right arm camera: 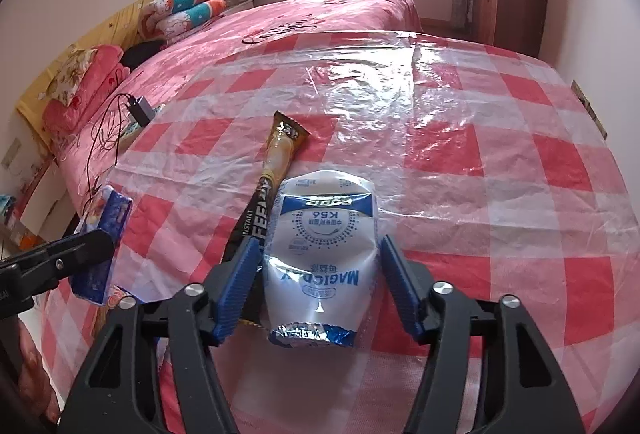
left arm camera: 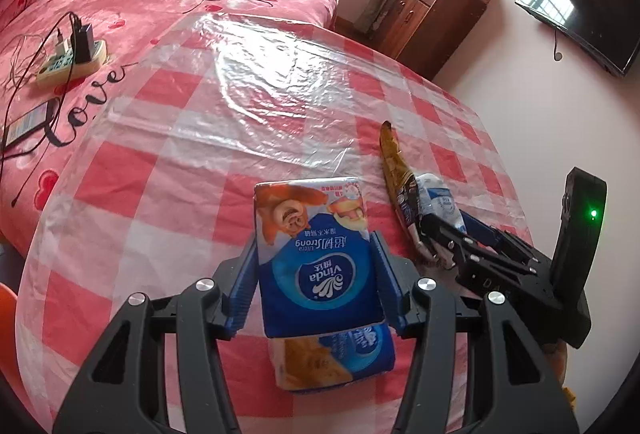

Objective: Collect trash
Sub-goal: 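Grasp the blue Vinda tissue pack with the left tool while the right tool grasps the white milk bag, then lower the white milk bag onto the sheet with the right tool while the left tool holds the tissue pack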

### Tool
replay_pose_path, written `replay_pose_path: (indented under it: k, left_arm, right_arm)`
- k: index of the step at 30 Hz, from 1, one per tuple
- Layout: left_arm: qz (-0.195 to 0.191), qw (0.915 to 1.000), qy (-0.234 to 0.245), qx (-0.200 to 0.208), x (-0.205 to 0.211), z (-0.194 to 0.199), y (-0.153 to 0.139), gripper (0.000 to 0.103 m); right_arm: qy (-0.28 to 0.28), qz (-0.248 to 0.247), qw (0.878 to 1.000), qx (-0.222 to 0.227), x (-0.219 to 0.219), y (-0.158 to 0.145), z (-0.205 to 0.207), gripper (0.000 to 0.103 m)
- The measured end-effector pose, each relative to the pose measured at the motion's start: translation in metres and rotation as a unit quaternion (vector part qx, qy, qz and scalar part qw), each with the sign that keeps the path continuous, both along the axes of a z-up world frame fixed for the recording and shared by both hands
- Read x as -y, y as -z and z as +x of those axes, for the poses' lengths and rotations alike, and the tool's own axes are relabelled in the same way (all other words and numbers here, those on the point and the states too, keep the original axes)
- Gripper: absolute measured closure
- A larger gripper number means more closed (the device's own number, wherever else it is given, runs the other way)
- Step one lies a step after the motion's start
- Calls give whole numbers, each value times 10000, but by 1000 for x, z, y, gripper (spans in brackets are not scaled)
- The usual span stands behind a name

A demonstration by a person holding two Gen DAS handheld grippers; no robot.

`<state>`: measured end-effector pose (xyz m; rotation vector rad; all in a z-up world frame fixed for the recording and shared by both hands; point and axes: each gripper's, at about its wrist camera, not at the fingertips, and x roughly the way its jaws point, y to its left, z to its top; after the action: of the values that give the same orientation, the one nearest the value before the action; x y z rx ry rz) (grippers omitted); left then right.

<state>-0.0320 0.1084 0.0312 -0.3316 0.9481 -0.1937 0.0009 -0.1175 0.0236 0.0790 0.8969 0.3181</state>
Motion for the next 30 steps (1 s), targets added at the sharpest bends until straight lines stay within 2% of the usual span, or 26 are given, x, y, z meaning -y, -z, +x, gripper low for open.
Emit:
replay_pose_path:
  k: [11, 20, 30]
  left_arm:
    - [-131, 9999, -14, 15, -14, -11, 4, 48]
    - [-195, 9998, -94, 23, -34, -26, 7, 48]
    - [-82, 9997, -228, 97, -52, -43, 4, 48]
  right_arm:
    - [-12, 85, 10000, -3, 6, 0, -1, 44]
    - [273, 470, 9985, 25, 23, -3, -7, 44]
    - [478, 589, 9969, 193, 26, -15, -21, 44]
